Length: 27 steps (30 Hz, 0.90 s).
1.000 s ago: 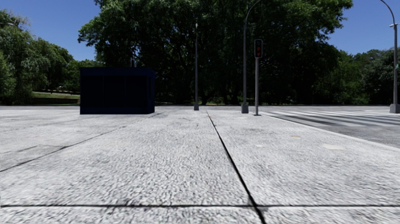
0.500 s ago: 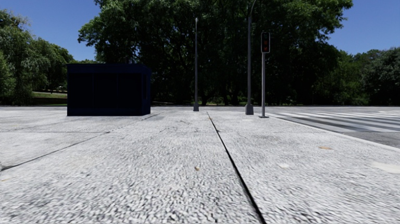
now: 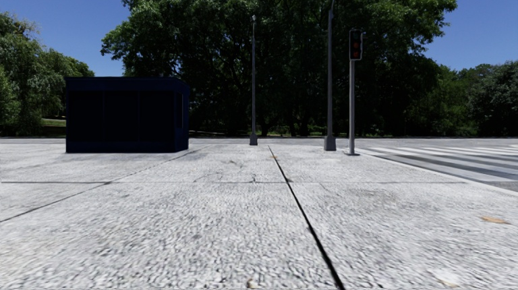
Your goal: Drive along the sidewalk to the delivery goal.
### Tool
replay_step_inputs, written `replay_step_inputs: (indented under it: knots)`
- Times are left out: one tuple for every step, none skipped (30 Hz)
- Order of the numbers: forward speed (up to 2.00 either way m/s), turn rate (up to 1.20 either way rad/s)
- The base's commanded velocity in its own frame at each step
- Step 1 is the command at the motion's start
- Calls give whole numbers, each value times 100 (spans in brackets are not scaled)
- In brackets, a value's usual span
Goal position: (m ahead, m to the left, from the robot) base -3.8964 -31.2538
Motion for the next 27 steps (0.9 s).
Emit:
replay_step_inputs:
  knots:
    - [200,0]
    - [200,0]
    - [200,0]
    - [200,-2]
    - [200,-13]
    - [200,-20]
    - [200,-20]
    - [200,-21]
    - [200,-22]
    - [200,-25]
    - [200,-25]
    - [200,-39]
    - [200,-54]
    - [200,-58]
    - [200,-58]
    - [200,-59]
    - [200,-59]
    - [200,-59]
    - [200,-59]
    - [200,-59]
    - [200,-59]
    - [200,-59]
    - [200,-59]
    - [200,-59]
    - [200,-59]
    - [200,-59]
    - [200,-59]
